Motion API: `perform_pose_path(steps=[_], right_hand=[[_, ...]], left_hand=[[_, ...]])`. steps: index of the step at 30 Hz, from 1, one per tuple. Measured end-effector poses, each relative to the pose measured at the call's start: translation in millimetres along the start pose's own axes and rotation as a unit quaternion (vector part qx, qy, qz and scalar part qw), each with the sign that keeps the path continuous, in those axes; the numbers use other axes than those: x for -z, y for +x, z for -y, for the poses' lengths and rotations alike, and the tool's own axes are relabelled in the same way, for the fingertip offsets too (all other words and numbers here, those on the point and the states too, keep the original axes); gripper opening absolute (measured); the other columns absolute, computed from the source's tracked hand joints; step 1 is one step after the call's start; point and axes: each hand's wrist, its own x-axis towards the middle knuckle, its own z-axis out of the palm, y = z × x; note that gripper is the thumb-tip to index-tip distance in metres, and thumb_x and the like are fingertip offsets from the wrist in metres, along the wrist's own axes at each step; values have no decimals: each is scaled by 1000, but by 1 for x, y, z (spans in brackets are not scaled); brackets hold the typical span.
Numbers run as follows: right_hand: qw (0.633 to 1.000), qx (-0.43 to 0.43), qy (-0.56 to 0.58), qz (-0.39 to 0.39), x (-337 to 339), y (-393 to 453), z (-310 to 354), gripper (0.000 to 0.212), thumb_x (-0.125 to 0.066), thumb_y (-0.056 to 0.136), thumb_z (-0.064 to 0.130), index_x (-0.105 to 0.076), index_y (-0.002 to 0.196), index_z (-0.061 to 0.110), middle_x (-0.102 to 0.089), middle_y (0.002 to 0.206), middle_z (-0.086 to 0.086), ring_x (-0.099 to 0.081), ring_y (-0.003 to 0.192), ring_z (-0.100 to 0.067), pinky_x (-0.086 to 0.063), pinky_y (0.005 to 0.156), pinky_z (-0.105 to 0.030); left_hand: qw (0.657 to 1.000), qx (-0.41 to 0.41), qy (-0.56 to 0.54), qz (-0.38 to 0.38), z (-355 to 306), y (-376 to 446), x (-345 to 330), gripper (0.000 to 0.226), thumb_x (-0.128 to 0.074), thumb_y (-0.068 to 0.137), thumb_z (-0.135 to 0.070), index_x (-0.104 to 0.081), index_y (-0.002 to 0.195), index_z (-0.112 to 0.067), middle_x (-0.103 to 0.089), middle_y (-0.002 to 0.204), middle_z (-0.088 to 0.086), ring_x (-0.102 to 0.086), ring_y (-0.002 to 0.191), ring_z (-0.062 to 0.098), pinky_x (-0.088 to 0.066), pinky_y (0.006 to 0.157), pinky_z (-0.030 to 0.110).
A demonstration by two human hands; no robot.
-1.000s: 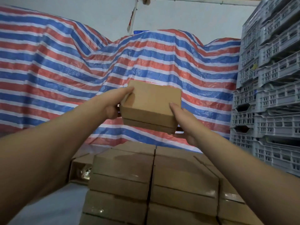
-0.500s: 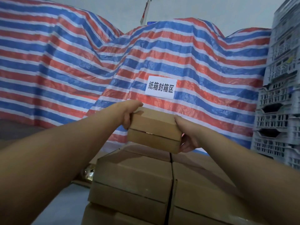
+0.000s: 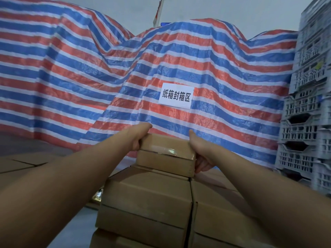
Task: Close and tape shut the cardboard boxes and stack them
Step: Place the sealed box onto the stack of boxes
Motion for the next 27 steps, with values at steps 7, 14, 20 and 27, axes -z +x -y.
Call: perform_pose_path(steps=[7, 14, 20, 27], right_hand=[[968, 136, -77, -195, 15, 0, 5, 85, -14, 99, 67, -58, 128, 1, -57, 133, -23, -60, 110, -36, -47, 95, -40], [893, 320, 73, -308, 12, -16, 45, 44, -50, 90, 17, -32, 50, 15, -33, 41, 6, -29, 46, -18, -23, 50, -25], [874, 374, 131, -281, -34, -44, 100, 44, -49, 88, 14, -33, 47, 14, -27, 35, 6, -27, 45, -19, -23, 49, -27], [884, 427, 94, -164, -123, -58, 152, 45, -46, 98, 18, -41, 55, 10, -35, 47, -1, -34, 45, -15, -27, 46, -24]], left_hand=[[987, -98, 31, -125, 5, -15, 30, 24, -41, 102, -27, -53, 110, -7, -59, 101, 10, -55, 77, 16, -44, 70, 31], [933, -167, 213, -236, 2, -41, 119, 41, -46, 102, -38, -65, 82, -7, -57, 66, 4, -44, 49, 15, -34, 44, 22], [918, -126, 239, -289, 17, -60, 195, 59, -26, 101, -57, -48, 71, -11, -44, 52, 3, -38, 43, 15, -33, 46, 24], [860, -101, 371, -335, 68, -62, 257, 71, -24, 98, -63, -66, 87, -8, -68, 94, 14, -64, 87, 28, -53, 90, 45]])
